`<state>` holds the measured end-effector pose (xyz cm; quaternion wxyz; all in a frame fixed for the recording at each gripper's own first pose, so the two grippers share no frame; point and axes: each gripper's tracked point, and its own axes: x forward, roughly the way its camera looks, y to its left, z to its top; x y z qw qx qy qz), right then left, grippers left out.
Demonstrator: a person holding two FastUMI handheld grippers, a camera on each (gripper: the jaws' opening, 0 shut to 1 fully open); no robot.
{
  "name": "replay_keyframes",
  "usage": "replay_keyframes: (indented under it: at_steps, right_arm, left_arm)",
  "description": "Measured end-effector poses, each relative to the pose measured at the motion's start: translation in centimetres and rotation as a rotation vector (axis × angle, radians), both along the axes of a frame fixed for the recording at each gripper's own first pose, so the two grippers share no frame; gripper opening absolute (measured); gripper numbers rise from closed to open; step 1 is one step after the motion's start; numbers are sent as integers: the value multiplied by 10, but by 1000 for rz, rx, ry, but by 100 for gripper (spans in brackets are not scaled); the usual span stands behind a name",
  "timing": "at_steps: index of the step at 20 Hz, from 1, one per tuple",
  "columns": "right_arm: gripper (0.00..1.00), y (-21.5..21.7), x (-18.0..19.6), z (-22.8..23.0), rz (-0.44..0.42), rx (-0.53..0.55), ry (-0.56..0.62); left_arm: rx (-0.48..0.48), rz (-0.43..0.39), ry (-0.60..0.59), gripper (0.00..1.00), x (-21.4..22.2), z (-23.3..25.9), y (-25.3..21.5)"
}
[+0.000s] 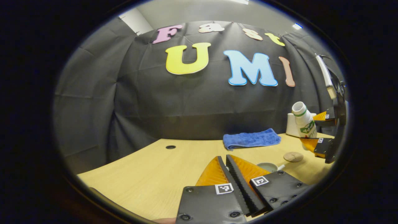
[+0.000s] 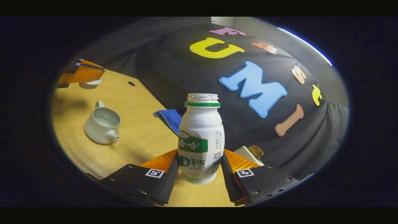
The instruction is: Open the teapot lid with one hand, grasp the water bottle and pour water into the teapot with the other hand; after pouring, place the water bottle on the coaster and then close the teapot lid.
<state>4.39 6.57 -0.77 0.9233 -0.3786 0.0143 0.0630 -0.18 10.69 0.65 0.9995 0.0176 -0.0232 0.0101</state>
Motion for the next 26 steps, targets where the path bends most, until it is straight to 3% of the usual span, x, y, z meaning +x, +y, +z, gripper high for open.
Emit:
replay_keyframes:
  at_steps: [11,26]
  right_arm:
    - [69,-7,1,-1,17,123,17]
    - [69,-13,8,-6,23,167,39]
  left_arm:
    - [20,-82,13,8,20,3,-73]
    - [38,-82,47,10,33,-10,-90]
